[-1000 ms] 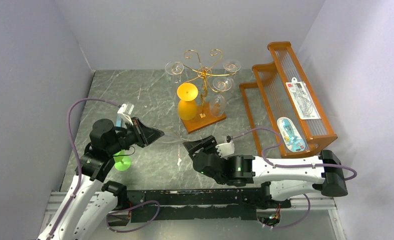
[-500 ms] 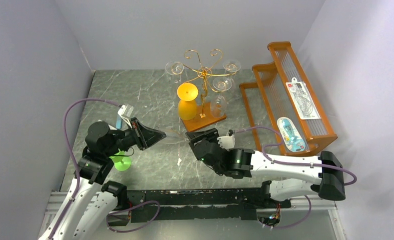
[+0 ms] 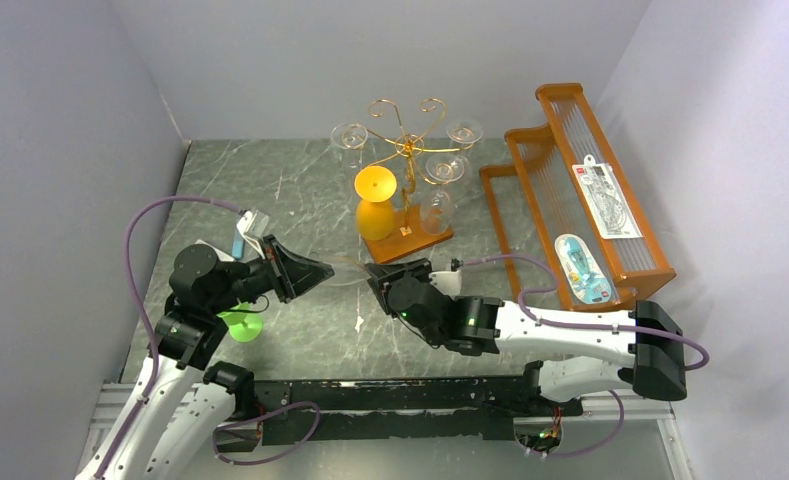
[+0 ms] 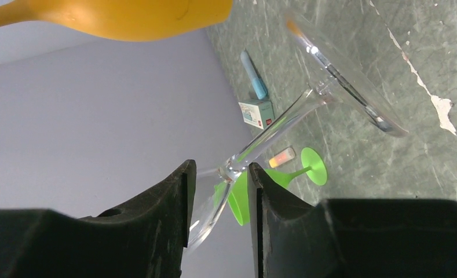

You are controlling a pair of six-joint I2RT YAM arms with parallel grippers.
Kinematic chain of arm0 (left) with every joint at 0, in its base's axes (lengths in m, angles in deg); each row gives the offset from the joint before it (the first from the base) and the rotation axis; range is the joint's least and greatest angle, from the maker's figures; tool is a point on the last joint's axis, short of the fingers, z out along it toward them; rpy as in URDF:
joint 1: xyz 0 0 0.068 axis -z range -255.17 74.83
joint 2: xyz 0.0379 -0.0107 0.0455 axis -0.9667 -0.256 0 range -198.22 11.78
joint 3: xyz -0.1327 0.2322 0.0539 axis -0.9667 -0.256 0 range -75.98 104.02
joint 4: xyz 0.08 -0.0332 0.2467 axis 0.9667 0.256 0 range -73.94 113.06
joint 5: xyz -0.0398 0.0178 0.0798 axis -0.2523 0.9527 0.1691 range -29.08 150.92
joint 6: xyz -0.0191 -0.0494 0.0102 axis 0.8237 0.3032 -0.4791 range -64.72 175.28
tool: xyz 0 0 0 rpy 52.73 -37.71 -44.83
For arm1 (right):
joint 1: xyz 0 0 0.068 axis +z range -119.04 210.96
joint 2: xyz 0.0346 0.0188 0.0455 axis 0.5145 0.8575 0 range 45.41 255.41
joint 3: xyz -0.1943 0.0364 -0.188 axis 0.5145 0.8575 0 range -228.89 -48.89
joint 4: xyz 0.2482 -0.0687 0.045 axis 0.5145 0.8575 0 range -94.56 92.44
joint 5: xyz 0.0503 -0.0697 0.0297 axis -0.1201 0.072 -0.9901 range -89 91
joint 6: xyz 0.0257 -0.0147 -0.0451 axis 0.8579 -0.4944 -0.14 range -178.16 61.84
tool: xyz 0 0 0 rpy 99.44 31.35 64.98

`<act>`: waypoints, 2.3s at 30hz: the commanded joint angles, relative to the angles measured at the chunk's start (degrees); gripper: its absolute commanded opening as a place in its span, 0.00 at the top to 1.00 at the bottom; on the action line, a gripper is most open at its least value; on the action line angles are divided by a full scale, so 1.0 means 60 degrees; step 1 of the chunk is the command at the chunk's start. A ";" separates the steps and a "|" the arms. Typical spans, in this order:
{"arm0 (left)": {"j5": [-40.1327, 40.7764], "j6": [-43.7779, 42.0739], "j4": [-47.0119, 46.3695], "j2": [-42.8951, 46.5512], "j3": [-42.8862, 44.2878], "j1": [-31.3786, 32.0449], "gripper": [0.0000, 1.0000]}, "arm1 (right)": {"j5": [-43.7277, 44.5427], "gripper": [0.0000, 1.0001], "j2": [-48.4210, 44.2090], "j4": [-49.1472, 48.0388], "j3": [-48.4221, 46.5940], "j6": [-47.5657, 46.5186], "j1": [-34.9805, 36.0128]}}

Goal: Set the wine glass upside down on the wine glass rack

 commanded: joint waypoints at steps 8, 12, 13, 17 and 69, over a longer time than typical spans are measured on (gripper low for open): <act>-0.1744 -0.0089 -0.1227 0.0318 -0.0093 0.0485 0.95 | 0.0304 0.54 -0.0123 -0.0402 0.0255 0.0271 -0.0062; -0.1918 -0.0292 -0.1335 0.0419 -0.0233 0.0537 0.95 | 0.0251 0.52 -0.0033 -0.0391 0.0146 0.0392 -0.0150; -0.1918 -0.0362 -0.1337 0.0450 -0.0239 0.0540 0.95 | 0.0228 0.52 -0.0016 -0.0482 0.0146 0.0370 -0.0165; -0.2085 -0.0648 -0.1335 0.0529 -0.0225 0.0555 0.95 | 0.0222 0.62 0.0094 -0.0519 0.0031 0.0341 -0.0184; 0.2002 -0.0444 0.3500 0.0025 0.3447 0.0657 0.04 | 0.1123 1.00 -0.4483 -0.8394 0.4091 -1.3603 -0.0281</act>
